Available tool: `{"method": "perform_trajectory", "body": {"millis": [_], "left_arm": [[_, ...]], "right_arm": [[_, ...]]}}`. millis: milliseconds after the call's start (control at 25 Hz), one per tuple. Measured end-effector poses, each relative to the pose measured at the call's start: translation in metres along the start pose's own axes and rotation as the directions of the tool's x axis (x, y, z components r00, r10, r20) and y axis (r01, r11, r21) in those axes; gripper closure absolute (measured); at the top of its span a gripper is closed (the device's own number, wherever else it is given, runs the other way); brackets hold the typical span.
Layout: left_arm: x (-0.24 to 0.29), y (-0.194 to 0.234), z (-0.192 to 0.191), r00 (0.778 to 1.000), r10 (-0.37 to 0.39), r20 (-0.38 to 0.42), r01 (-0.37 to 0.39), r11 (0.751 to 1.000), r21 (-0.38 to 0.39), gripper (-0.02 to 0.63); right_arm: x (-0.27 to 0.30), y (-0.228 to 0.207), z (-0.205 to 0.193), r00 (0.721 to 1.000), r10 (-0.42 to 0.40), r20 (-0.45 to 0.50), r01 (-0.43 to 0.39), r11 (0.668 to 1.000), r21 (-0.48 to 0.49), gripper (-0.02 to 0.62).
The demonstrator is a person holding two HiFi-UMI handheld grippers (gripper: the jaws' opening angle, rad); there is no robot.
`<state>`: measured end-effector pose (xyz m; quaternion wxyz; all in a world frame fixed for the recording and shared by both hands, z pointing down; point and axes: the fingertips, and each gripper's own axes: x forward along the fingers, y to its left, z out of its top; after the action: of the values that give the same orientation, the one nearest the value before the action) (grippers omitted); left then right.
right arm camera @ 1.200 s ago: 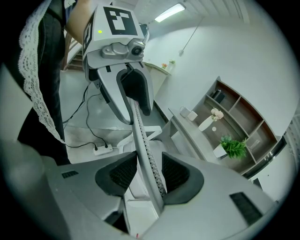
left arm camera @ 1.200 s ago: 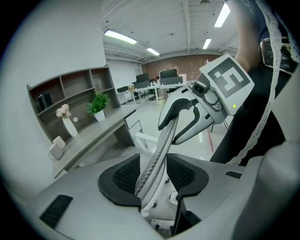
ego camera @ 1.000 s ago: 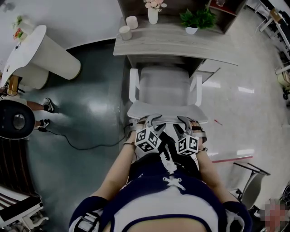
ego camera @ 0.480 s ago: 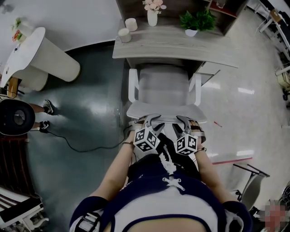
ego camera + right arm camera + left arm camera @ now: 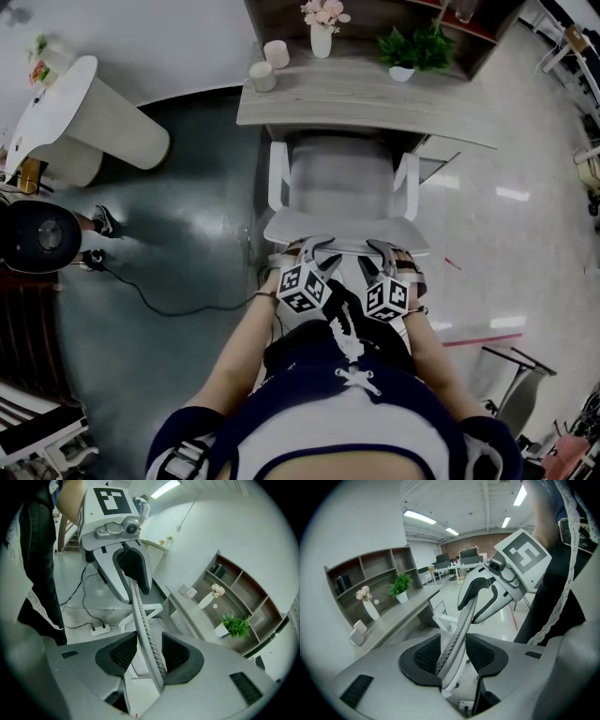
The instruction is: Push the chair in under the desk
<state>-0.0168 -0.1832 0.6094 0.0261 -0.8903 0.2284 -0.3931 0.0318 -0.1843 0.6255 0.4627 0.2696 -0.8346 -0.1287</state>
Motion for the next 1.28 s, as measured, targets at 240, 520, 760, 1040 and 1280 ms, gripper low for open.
{"method": "perform_trajectory", "body": {"millis": [240,520,760,1040,1280], "left_arm": [[0.003,0.007,0.002,1.000,0.000,0.002,0.000,1.000,0.010,0.434],[0.006,0.011,0.003,1.000,0.012,0.011,-0.012,0.999,0.033,0.439],[0.007,0.019,0.003,1.000,0.010,0.012,-0.011,0.999,0.035,0.439],[0.008,0.027,0.003,1.000,0.013,0.014,-0.014,0.999,0.040,0.439],[0.011,0.033,0.004,1.000,0.012,0.012,-0.013,0.999,0.035,0.437]], "right_arm": [[0.004,-0.008,0.001,0.999,0.043,-0.027,-0.042,0.998,0.049,0.439],[0.008,-0.012,0.000,0.998,0.054,-0.042,-0.051,0.996,0.066,0.439],[0.013,-0.018,0.004,0.997,0.067,-0.049,-0.063,0.995,0.073,0.439],[0.016,-0.024,0.006,0.998,0.052,-0.042,-0.049,0.997,0.064,0.439],[0.020,-0.028,0.006,0.999,0.041,-0.031,-0.040,0.998,0.041,0.439]]}}
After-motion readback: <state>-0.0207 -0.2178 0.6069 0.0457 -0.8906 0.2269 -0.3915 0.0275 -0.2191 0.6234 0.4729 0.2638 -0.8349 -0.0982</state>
